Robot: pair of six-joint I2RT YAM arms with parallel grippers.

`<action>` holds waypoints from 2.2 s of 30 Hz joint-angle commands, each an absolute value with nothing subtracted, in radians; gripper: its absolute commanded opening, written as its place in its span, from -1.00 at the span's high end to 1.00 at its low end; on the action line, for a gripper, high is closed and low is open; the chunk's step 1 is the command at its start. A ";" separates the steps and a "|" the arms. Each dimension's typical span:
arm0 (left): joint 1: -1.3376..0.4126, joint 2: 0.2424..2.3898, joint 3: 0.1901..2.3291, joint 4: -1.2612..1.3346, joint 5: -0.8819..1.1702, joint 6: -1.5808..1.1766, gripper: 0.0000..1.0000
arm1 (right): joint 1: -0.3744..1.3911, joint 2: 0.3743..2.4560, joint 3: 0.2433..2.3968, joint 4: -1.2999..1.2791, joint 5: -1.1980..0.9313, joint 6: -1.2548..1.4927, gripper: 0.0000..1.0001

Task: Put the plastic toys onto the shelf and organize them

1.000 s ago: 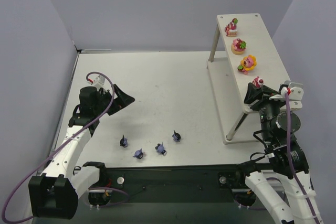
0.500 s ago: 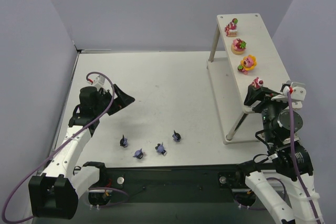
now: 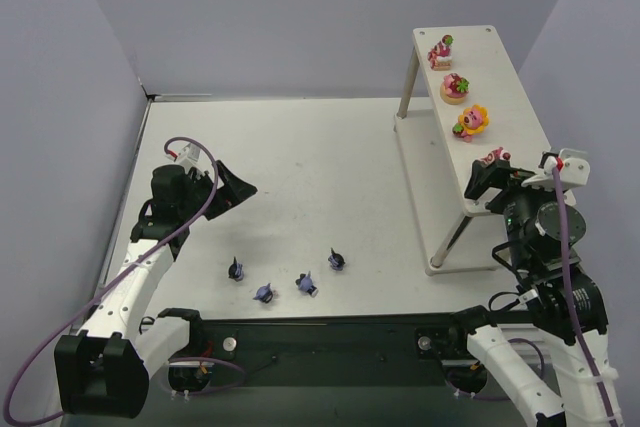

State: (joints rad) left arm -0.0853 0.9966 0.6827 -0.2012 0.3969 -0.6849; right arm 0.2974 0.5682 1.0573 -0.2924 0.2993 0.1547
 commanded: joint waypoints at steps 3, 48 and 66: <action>-0.087 0.974 0.692 -0.196 0.390 -0.669 -0.88 | 0.302 0.592 1.124 -0.311 0.334 0.127 -0.65; -0.078 0.865 0.689 -0.316 0.216 -0.620 -0.95 | 1.304 1.199 1.520 -0.477 0.572 0.087 -0.93; -0.069 0.825 0.693 -0.426 0.216 -0.572 -0.95 | 1.171 1.384 1.135 -0.255 0.453 0.507 -0.66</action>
